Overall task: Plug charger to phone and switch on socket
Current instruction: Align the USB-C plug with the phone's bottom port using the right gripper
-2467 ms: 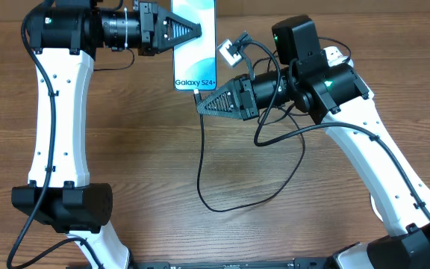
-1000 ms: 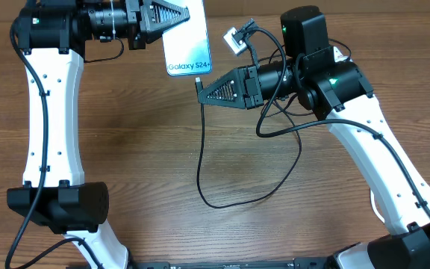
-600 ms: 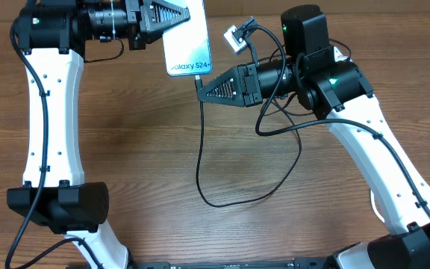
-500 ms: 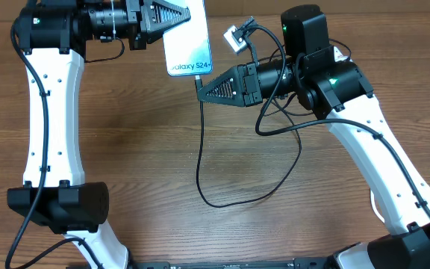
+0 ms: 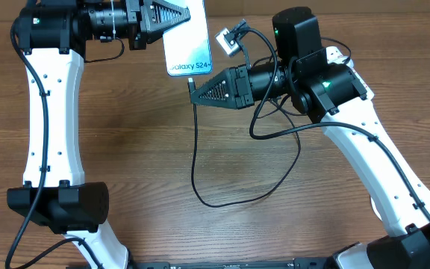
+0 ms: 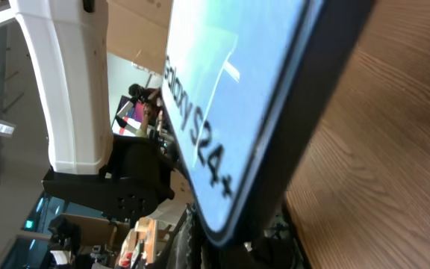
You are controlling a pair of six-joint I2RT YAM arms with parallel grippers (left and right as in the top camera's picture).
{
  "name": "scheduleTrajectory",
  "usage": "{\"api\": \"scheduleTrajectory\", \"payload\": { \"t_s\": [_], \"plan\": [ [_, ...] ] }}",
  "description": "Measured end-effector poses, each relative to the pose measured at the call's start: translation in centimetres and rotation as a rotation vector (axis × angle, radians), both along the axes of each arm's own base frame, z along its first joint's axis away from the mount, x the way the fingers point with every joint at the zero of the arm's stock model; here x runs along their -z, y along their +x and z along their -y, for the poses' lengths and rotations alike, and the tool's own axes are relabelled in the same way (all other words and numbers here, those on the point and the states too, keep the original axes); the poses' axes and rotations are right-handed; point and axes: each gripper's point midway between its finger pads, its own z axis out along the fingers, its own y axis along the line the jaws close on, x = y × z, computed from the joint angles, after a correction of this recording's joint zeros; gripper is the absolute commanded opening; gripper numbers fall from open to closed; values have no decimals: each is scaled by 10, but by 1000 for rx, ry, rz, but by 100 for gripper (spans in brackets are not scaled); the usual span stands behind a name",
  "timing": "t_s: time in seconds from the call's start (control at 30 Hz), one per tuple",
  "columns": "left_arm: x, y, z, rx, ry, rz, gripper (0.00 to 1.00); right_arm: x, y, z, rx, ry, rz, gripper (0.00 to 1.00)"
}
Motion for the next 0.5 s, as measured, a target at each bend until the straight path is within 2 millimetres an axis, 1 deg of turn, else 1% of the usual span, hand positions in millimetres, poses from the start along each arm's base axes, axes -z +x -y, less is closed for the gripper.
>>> {"api": "scheduleTrajectory", "payload": {
  "t_s": [0.5],
  "plan": [
    [0,0,0,-2,2,0,4,-4,2,-1,2,11,2,4]
  ]
}}
